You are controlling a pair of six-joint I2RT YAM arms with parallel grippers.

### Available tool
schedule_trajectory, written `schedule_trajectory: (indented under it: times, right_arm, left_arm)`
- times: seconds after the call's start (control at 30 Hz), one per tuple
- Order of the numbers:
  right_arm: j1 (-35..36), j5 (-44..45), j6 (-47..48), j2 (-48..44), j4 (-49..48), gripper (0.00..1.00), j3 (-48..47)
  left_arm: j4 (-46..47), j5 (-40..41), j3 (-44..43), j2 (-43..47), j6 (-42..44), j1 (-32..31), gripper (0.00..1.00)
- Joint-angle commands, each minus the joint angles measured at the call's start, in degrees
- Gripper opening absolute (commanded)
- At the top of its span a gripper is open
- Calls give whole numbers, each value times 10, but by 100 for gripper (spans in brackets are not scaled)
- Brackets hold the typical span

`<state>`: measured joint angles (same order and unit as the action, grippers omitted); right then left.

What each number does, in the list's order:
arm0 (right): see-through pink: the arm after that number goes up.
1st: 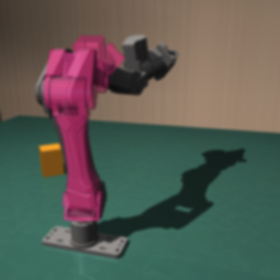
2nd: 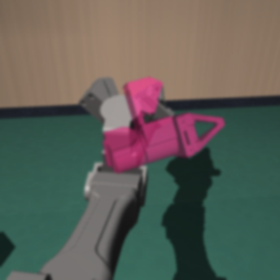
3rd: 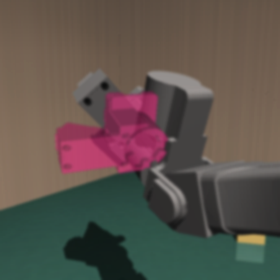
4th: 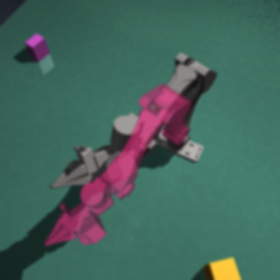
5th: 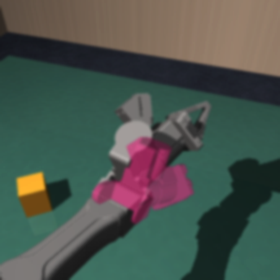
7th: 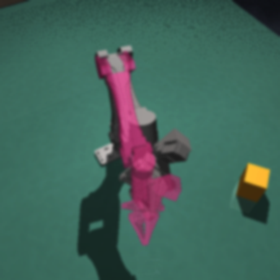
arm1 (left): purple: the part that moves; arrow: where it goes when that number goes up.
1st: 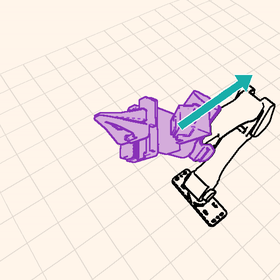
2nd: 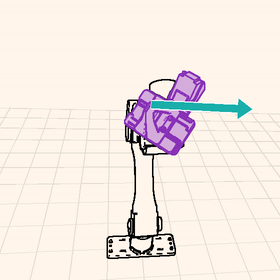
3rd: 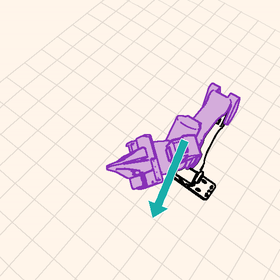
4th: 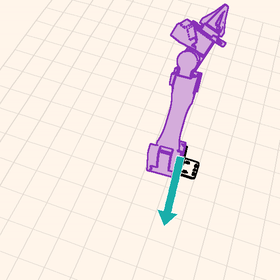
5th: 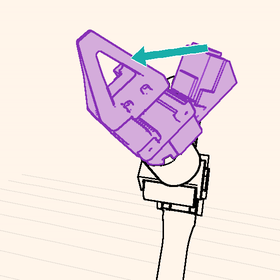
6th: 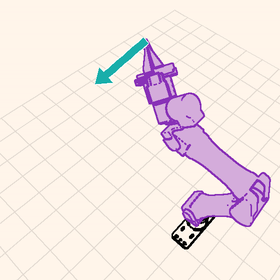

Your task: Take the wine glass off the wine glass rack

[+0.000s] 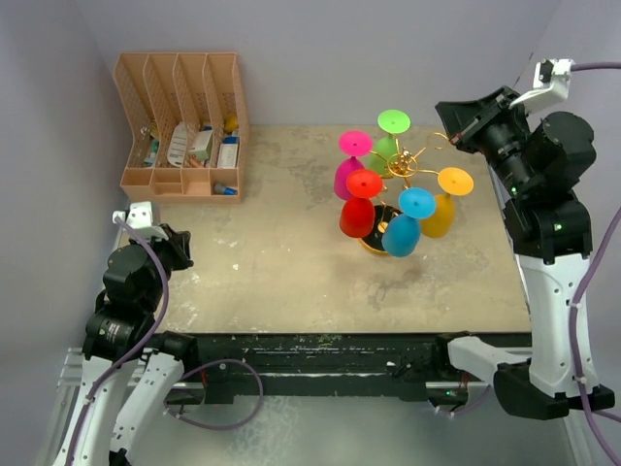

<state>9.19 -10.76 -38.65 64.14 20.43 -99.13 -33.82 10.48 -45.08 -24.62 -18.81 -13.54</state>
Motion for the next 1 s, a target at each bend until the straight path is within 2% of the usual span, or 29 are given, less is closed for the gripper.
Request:
schedule_trajectory:
  times: [0.0,0.07,0.1,0.13,0.2,0.4,0.47,0.5,0.67,0.97]
  right_arm:
    - [-43,134,62,-22,97,4,4]
    - [-105,72,41,-29,96,30,30]
    - [-138,27,32,-34,83,38,50]
    - [-171,-4,20,-39,76,42,64]
    - [-222,-48,-3,-43,65,46,91]
    - [-332,-44,-59,-56,83,49,149]
    - [-360,-70,-74,-76,65,55,193]
    - [-367,-80,-81,-84,61,59,212]
    - [-412,-167,-97,-103,38,63,300]
    - [-417,-266,-122,-134,-3,66,379]
  left_arm:
    - [26,0,2,-2,9,0,13]
    - [26,-2,2,-5,8,0,13]
    - [27,-3,2,-6,9,0,13]
    - [28,-3,2,-6,9,0,13]
    - [27,1,2,-4,9,1,13]
    - [25,8,2,1,8,0,13]
    - [25,9,2,1,8,0,13]
    - [25,9,2,2,7,0,13]
    - [27,8,3,-1,7,1,13]
    - [27,18,3,6,6,0,14]
